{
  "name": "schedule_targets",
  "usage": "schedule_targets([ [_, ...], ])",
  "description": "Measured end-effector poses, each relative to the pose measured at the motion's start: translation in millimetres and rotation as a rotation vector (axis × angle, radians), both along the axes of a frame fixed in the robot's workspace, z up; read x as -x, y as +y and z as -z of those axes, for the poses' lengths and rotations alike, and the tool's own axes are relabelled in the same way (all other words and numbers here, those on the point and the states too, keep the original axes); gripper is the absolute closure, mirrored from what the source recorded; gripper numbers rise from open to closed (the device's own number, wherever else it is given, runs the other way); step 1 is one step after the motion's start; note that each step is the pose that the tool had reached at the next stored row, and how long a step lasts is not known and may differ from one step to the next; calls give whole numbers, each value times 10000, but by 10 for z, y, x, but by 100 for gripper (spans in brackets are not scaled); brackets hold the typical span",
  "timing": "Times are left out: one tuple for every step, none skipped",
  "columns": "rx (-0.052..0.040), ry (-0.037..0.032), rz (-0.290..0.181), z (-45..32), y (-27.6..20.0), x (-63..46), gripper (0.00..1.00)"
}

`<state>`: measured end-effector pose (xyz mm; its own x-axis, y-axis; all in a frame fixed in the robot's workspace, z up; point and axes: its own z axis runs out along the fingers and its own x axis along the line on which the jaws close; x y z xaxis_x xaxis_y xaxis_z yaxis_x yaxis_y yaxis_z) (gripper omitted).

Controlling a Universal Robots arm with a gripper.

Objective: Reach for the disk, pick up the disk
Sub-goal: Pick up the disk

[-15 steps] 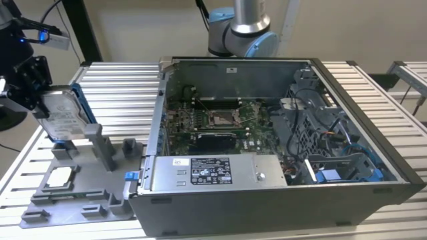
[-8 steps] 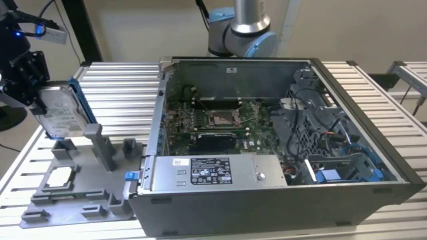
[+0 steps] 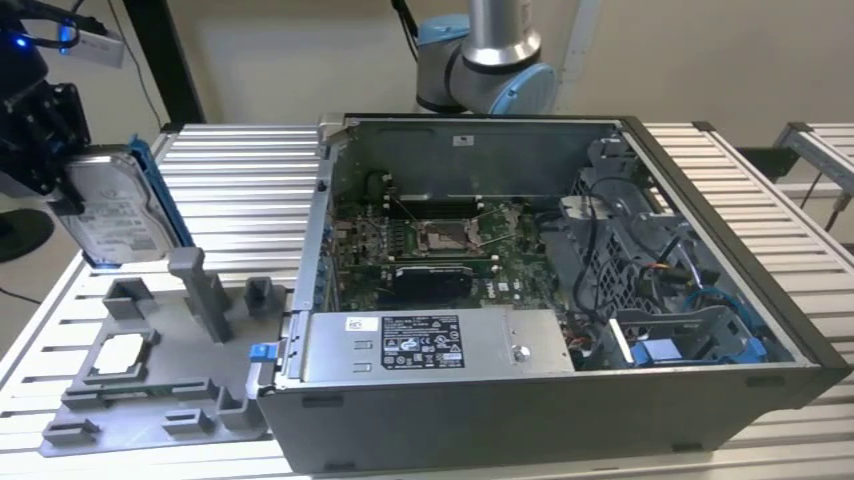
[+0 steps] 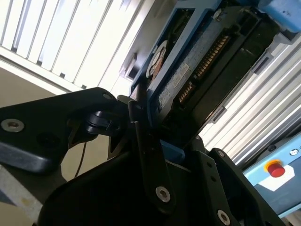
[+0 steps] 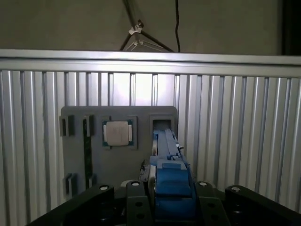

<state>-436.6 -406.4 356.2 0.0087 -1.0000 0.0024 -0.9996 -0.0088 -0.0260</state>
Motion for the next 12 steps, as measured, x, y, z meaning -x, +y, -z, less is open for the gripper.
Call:
schedule_targets([
  [0, -1, 0, -21, 0, 0, 100],
  [1, -2, 0, -42, 0, 1, 100],
  [2, -3, 0, -64, 0, 1, 100],
  [2, -3, 0, -90, 0, 1, 100],
  [2, -4, 0, -113, 0, 1, 100],
  [3, -4, 0, -137, 0, 1, 100],
  [4, -3, 0, -162, 0, 1, 100],
  [4, -3, 0, -187, 0, 2, 100],
  [4, -4, 0, -212, 0, 2, 100],
  [5, -4, 0, -239, 0, 2, 100],
  [4, -4, 0, -266, 0, 2, 100],
  [5, -3, 0, -293, 0, 2, 100],
])
